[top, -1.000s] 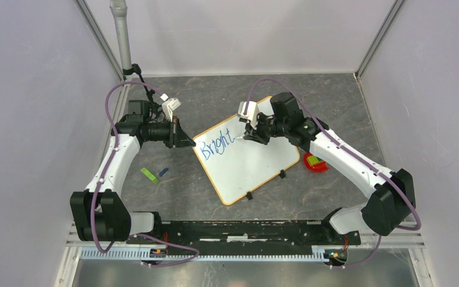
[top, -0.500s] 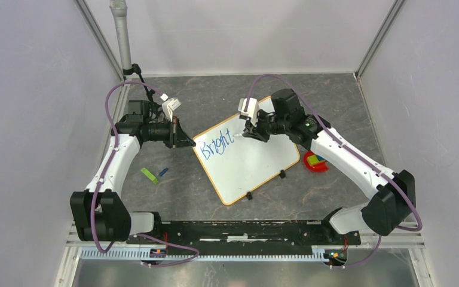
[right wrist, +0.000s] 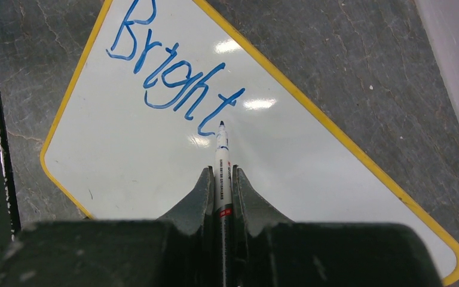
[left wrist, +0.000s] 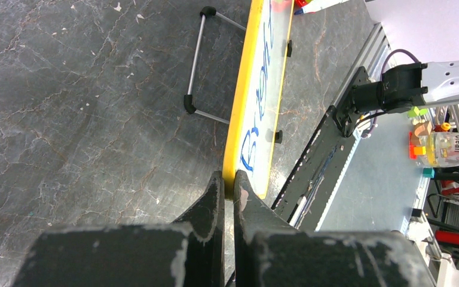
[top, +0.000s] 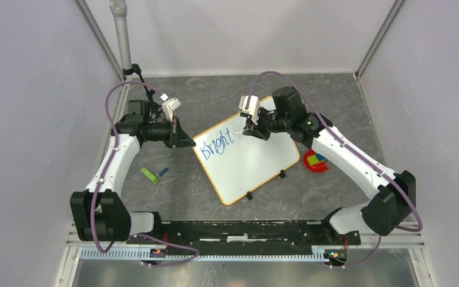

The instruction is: Write a sentence on the whiteboard

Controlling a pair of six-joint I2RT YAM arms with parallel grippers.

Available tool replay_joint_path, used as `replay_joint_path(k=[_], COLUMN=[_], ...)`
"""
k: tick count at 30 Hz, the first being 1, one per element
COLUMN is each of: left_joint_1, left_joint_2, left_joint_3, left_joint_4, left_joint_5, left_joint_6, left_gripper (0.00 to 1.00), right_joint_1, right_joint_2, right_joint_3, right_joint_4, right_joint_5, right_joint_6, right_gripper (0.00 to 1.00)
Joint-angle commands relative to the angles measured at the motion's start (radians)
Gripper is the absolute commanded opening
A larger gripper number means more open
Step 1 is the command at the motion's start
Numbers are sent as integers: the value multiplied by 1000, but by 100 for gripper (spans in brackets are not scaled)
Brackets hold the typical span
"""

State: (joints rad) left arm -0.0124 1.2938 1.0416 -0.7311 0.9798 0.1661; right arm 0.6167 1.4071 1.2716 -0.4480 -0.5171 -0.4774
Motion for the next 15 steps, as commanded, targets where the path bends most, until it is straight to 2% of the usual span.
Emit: replay_joint_path(k=[1, 15], left_joint_1=[-8, -9], left_joint_2=[4, 41], left_joint_3=[21, 42], left_joint_4=[-47, -94], left_joint_5=[-21, -35], left_joint_6=[114, 165], left_gripper=[2, 2], right_joint_1=[-22, -125], right_joint_2=[-14, -11], right_joint_3=[47, 46], right_joint_4=[-3, -14], right_joint_5=[-18, -128], right_joint_6=[-18, -38], right_gripper=[0, 0])
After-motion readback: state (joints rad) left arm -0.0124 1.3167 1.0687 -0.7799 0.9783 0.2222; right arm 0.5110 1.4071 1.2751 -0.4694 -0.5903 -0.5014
